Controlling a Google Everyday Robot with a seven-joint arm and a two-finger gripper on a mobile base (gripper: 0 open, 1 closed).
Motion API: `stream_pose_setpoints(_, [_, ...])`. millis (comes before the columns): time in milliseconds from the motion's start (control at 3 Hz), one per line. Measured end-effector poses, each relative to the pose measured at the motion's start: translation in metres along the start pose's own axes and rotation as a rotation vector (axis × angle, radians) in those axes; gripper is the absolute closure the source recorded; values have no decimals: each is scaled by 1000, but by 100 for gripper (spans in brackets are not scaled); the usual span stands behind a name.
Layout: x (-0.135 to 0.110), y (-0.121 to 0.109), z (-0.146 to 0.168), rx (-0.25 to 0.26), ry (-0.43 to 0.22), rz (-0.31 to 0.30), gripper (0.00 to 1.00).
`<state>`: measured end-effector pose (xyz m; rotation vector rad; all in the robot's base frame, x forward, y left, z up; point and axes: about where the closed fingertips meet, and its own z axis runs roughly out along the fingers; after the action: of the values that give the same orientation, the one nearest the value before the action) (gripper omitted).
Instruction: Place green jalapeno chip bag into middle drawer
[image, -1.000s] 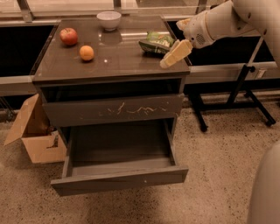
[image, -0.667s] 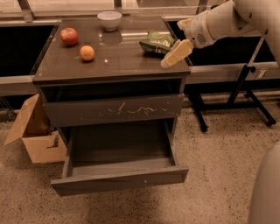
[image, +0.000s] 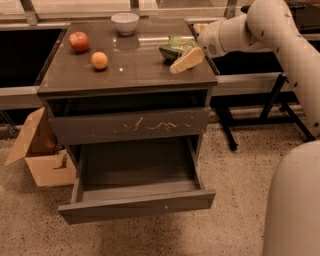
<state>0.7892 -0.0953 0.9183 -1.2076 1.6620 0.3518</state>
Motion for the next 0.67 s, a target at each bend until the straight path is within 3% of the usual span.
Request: stream_pose_setpoints(667, [9,-33,38,82,-59,37,0])
